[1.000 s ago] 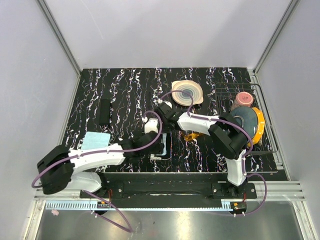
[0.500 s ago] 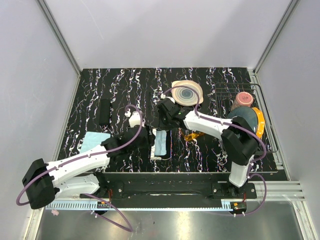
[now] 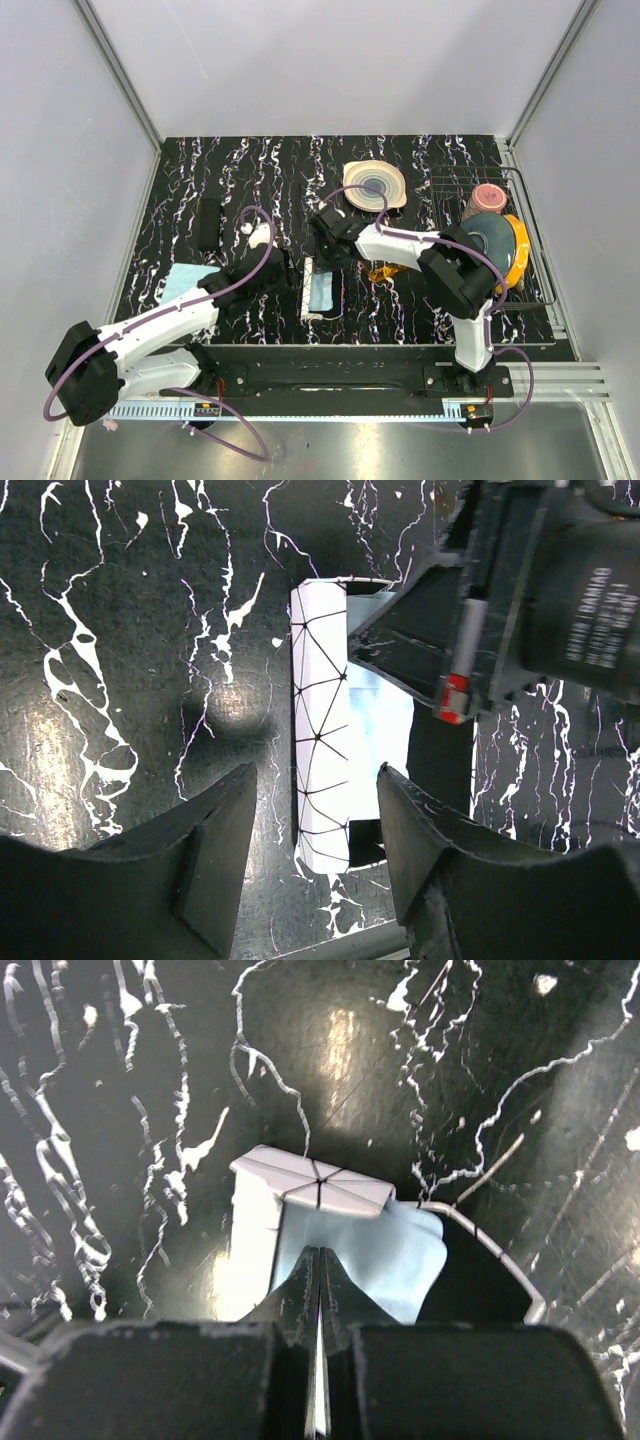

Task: Organize the sunglasses
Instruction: Smooth out the folded cleaning cloth from the sunglasses case, then pick up the sunglasses from the center of the board.

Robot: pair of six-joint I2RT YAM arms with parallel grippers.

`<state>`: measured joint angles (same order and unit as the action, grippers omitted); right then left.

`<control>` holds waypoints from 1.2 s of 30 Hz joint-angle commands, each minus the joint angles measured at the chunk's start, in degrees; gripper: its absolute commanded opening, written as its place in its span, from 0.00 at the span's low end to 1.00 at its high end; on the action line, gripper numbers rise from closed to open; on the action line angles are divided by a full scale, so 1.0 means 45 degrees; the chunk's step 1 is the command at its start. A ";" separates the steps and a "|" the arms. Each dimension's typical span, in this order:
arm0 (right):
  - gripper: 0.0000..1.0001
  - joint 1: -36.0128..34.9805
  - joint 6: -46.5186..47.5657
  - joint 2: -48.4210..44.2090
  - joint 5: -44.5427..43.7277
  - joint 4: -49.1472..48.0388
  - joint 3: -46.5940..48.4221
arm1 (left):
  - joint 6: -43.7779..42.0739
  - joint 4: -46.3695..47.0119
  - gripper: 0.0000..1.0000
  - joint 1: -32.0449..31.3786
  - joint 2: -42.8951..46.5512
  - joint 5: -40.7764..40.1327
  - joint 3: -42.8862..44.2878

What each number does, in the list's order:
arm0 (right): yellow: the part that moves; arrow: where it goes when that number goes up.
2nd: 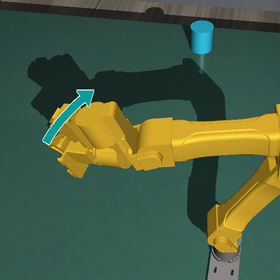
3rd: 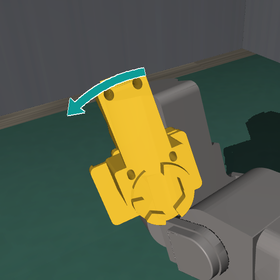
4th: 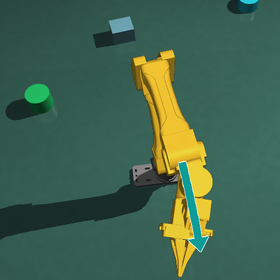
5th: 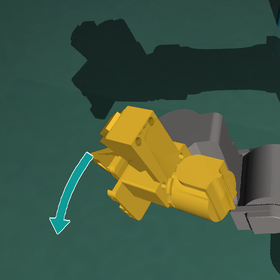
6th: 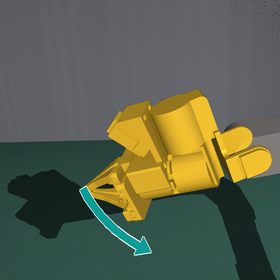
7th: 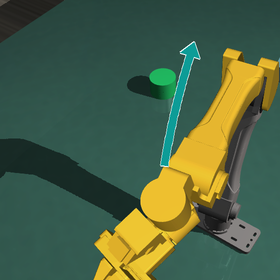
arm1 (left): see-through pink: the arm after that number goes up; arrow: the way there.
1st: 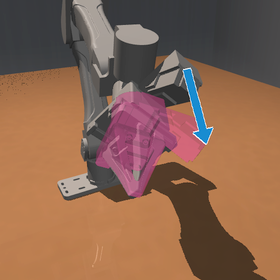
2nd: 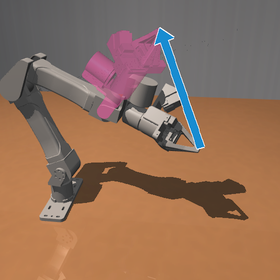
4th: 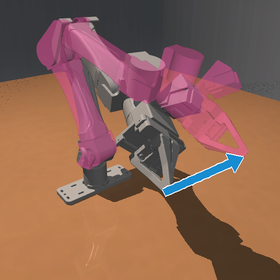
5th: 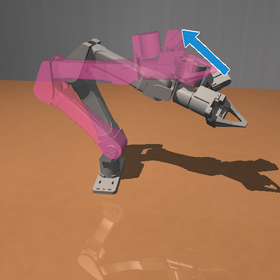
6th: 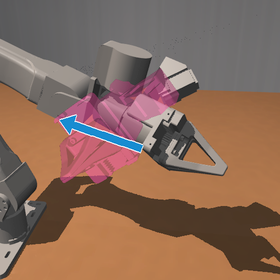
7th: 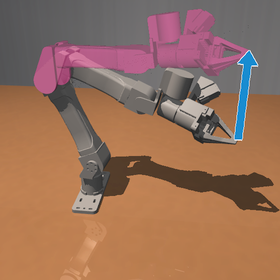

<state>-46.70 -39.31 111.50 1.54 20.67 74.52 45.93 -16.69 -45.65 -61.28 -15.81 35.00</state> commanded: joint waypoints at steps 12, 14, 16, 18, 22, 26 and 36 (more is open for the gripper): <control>0.00 0.0104 0.0453 -0.0147 -0.1143 -0.1115 0.0257 | -0.0227 0.0427 0.56 0.0378 0.0023 0.0467 0.0034; 0.04 0.0104 0.0590 -0.0964 -0.1163 -0.1019 0.0236 | -0.0344 0.0427 0.57 0.0417 0.0023 0.0428 0.0170; 0.13 0.0123 0.0766 -0.1514 -0.1356 -0.0592 0.0489 | -0.0480 0.0427 0.59 0.0495 0.0023 0.0389 0.0307; 0.23 0.0181 0.0903 -0.2256 -0.1514 -0.0142 0.0704 | -0.0578 0.0427 0.64 0.0612 0.0003 0.0311 0.0521; 0.38 0.0591 0.1254 -0.3505 -0.2447 0.1397 0.1289 | -0.1006 0.0563 0.70 0.0788 0.0043 0.0155 0.0834; 0.58 0.2130 0.2480 -0.3393 -0.3601 0.3489 0.1954 | -0.1476 0.0584 0.81 0.1139 0.0101 -0.0060 0.1263; 0.88 0.4712 0.6213 -0.1324 -0.5032 0.5035 0.2599 | -0.2219 0.0564 0.99 0.1609 0.0004 0.0076 0.2163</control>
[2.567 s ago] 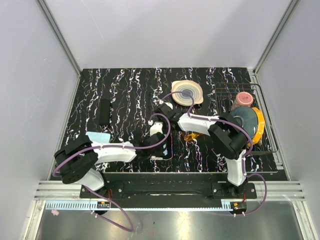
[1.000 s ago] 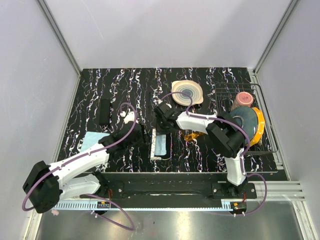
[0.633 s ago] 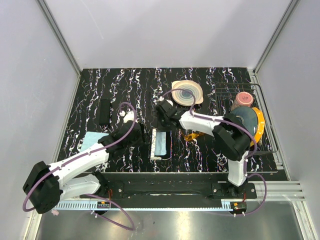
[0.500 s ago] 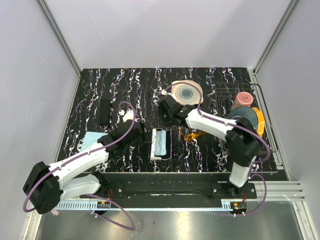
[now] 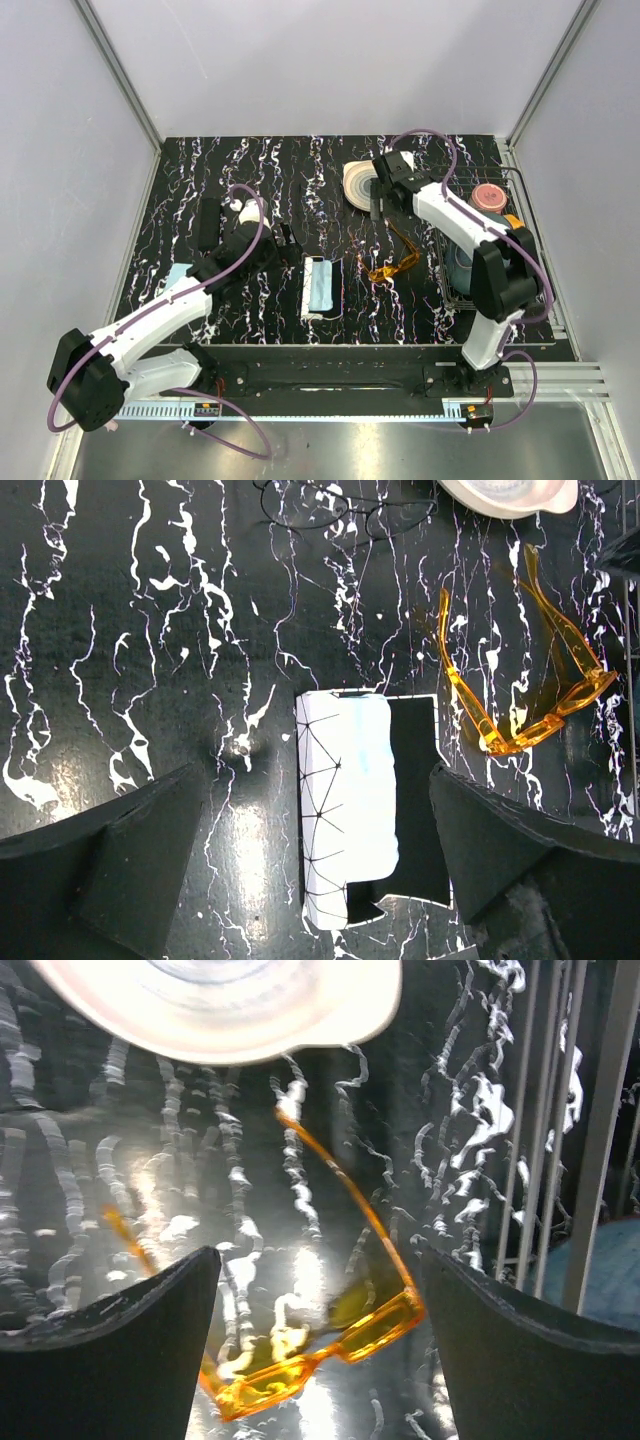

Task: Organize the sunglasses
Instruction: Pick up the sunglasses from the center of the board.

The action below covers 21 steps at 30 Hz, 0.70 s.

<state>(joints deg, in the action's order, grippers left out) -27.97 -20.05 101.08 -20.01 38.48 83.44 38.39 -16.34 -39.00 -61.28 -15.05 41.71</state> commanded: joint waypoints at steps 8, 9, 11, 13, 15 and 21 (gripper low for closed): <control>0.82 0.1545 0.3284 0.2929 0.0871 0.1664 0.1614 | -0.0543 0.0310 0.99 0.0308 0.0023 0.0219 0.0516; 0.81 0.1624 0.3323 0.3006 0.1104 0.1645 0.1634 | -0.0563 0.0310 0.99 0.0327 0.0004 0.0219 0.0477; 0.76 0.1741 0.3479 0.3182 0.1633 0.1644 0.1634 | -0.0660 0.0291 0.99 0.0405 0.0043 0.0219 0.0457; 0.71 0.1839 0.3616 0.3454 0.2080 0.1703 0.1653 | -0.0738 0.0272 0.99 0.0464 0.0062 0.0200 0.0496; 0.66 0.1975 0.3792 0.3670 0.2375 0.1955 0.1731 | -0.0797 0.0271 0.99 0.0542 0.0023 0.0200 0.0515; 0.64 0.2094 0.4085 0.3964 0.3157 0.2152 0.1654 | -0.0953 0.0291 0.99 0.0796 0.0023 0.0180 0.0476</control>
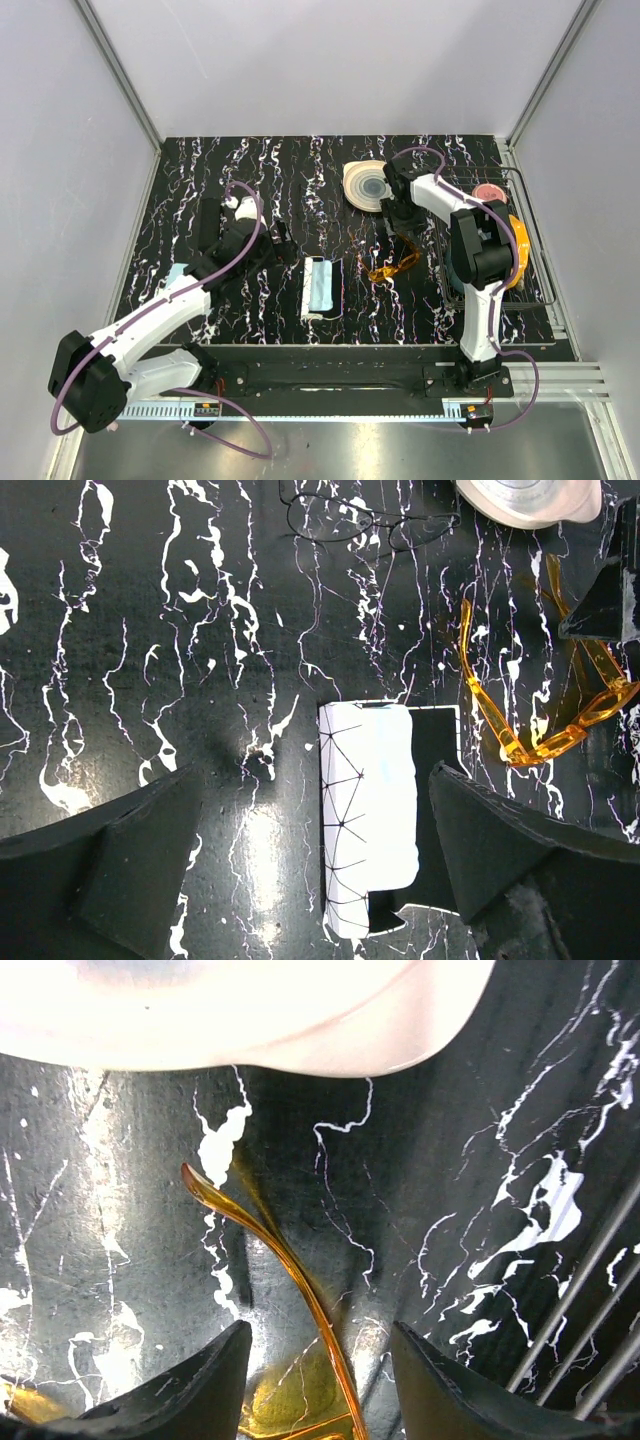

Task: Organize the sunglasses
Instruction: Pick up the sunglasses from the center of the board, then fold the corner of the glasses cleaning cloth over the sunglasses.

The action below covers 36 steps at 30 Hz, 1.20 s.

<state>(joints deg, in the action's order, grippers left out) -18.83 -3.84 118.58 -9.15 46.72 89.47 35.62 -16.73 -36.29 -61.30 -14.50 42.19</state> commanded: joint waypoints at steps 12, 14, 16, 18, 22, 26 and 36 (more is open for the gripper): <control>0.48 0.0063 0.0384 0.0484 0.1035 0.0243 0.0176 | -0.0590 0.0339 0.99 0.0721 0.0321 0.0156 0.0135; 0.36 0.0083 0.0403 0.0406 0.1075 0.0204 0.0157 | -0.0610 0.0339 0.99 0.0819 0.0321 0.0176 0.0154; 0.24 0.0083 0.0481 0.0290 0.1173 0.0145 0.0176 | -0.0629 0.0242 0.99 0.0916 0.0437 0.0215 0.0233; 0.14 0.0063 0.0598 0.0152 0.1076 -0.0010 0.0137 | -0.0707 0.0261 0.99 0.0955 0.0594 0.0157 0.0330; 0.00 0.0063 0.0715 -0.0335 0.0666 -0.0147 0.0137 | -0.0864 0.0300 0.99 0.1073 0.1082 0.0059 0.0486; 0.00 0.0083 0.0735 -0.1096 0.0256 -0.0303 -0.0135 | -0.0981 0.0203 0.99 0.1190 0.1278 0.0078 0.0701; 0.00 0.0063 0.0794 -0.5193 0.0644 -0.0694 -0.1189 | -0.1507 -0.0558 0.97 0.1463 0.1473 0.0546 0.2301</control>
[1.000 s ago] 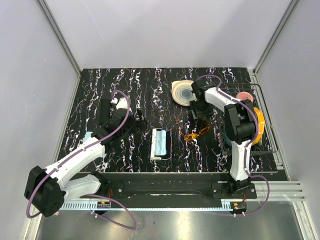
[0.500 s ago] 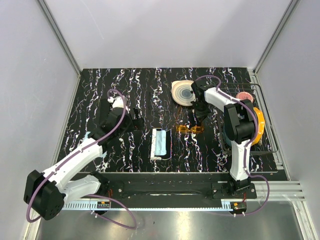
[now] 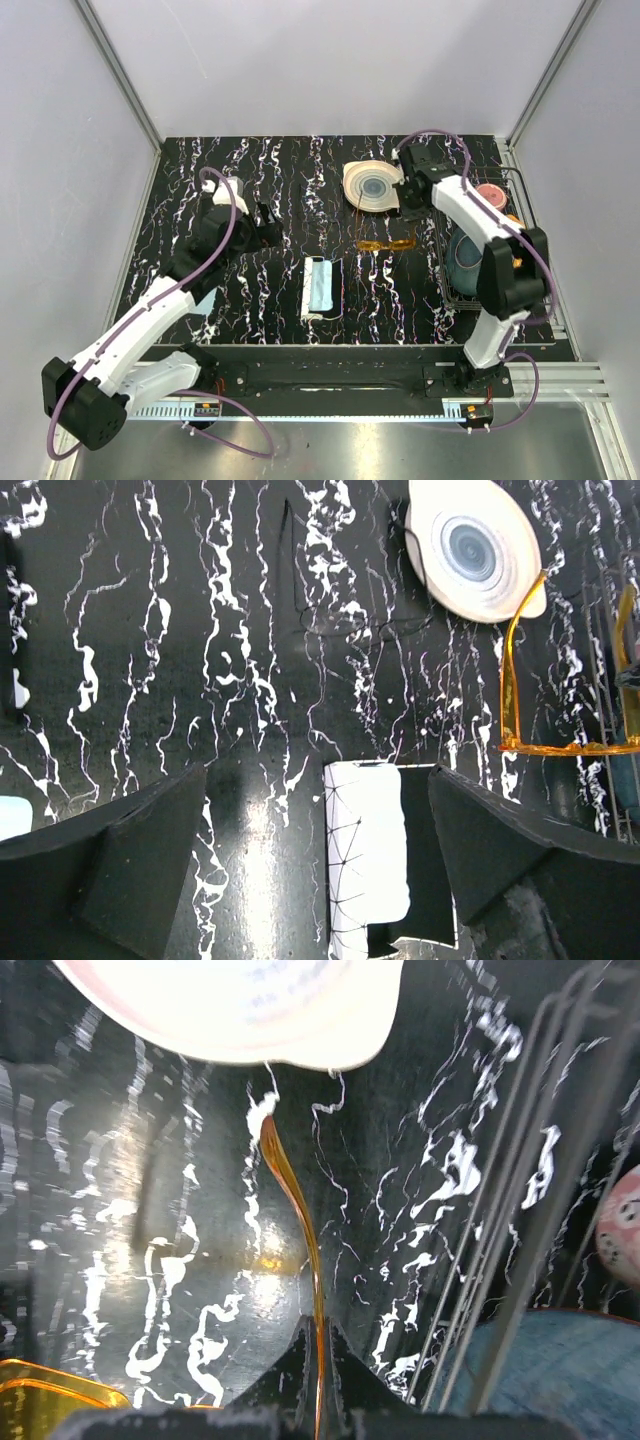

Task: Organize the sunglasses
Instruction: Fold the corner of the glasses cleaning cloth over the sunglasses.

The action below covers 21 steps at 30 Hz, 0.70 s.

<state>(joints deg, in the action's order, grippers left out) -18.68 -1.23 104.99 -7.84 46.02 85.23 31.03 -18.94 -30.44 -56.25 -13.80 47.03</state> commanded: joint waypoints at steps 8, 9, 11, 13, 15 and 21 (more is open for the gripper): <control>0.00 0.0029 0.0216 -0.5633 0.3258 -0.3655 -0.1322 | -0.1600 -0.0206 0.81 0.0884 0.0605 0.3704 0.4211; 0.00 0.0010 0.0216 -0.6196 0.3574 -0.4051 -0.1516 | -0.1930 -0.0225 0.79 0.0943 0.0586 0.4833 0.4566; 0.00 0.0010 0.0216 -0.6688 0.4450 -0.5180 -0.1596 | -0.2303 -0.0302 0.79 0.1021 0.0547 0.6069 0.5617; 0.00 0.0029 0.0158 -0.7138 0.5156 -0.5848 -0.1499 | -0.2636 -0.0401 0.78 0.1041 0.0449 0.7827 0.6305; 0.00 0.0010 0.0118 -0.7392 0.6347 -0.6941 -0.1421 | -0.2657 -0.0188 0.78 0.1041 0.0313 0.9734 0.7067; 0.00 -0.0010 -0.1187 -0.7414 0.9023 -0.9345 -0.0894 | -0.0434 0.2790 0.78 0.1041 -0.0078 1.4345 0.7149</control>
<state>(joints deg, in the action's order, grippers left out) -18.70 -2.20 72.03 20.84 15.88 78.41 22.85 -17.69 -25.96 -55.29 30.70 79.29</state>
